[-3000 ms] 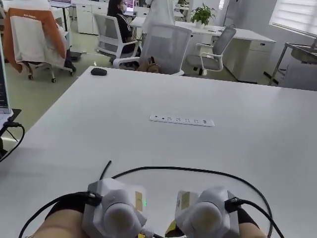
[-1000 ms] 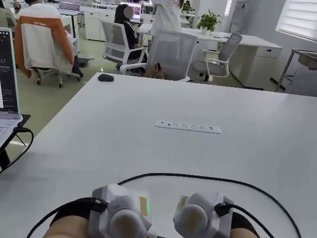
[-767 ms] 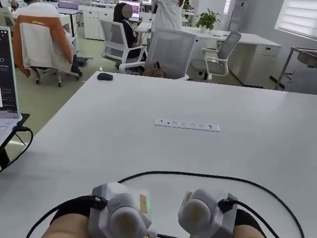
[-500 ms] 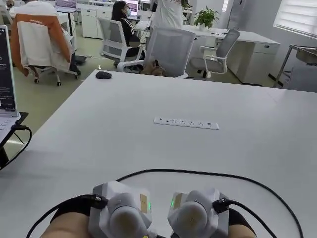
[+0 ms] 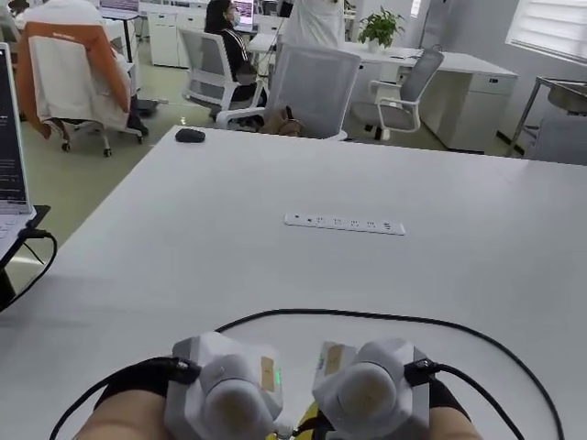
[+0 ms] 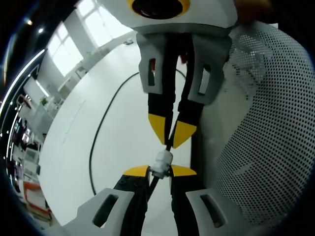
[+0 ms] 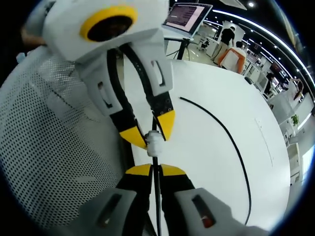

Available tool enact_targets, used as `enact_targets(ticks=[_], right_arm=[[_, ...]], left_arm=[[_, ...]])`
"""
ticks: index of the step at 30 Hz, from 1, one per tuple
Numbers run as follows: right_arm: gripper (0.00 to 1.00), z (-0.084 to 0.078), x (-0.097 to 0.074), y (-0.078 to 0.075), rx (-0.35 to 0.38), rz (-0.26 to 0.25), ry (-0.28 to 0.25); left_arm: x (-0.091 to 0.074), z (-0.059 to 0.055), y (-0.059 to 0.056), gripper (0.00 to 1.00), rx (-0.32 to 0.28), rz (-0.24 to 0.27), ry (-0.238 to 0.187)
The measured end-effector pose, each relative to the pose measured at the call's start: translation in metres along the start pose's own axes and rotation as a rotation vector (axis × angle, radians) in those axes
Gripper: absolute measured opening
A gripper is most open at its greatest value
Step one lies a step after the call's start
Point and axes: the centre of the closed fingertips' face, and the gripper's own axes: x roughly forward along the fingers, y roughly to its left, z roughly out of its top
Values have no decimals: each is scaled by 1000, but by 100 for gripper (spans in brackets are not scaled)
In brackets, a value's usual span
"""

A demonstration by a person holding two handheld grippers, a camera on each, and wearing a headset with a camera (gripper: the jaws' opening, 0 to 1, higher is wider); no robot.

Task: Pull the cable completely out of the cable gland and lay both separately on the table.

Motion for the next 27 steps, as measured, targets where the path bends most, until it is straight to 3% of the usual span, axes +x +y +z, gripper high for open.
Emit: enact_targets(ticks=[1, 2, 7, 11, 13, 16, 18, 19, 23, 27], right_arm=[[4, -9, 1, -3, -7, -10, 45], [4, -11, 3, -5, -12, -17, 49], [4, -35, 2, -18, 19, -72, 163], [5, -39, 1, -17, 28, -64, 181], [11, -38, 2, -14, 26, -56, 180], [27, -30, 3, -10, 10, -49, 148], [34, -18, 5, -7, -1, -40, 99], [33, -8, 5, -3, -22, -16, 56], [30, 8, 2, 0, -20, -2, -23], [21, 17, 0, 5, -38, 15, -62]], left_arm=[[0, 0, 1, 17, -4, 1, -5], [0, 1, 2, 17, -9, 1, -6], [-1, -1, 5, 17, -14, 15, -1], [-1, -2, 5, 17, -18, 12, 0], [0, -3, 4, 17, -11, 10, 9], [1, -2, 1, 17, -7, 1, 4], [1, -1, 0, 17, 1, -1, 5], [1, -1, -1, 17, 2, -3, 5], [0, 0, 0, 17, -4, -2, -3], [1, 4, -5, 17, 13, -18, -13]])
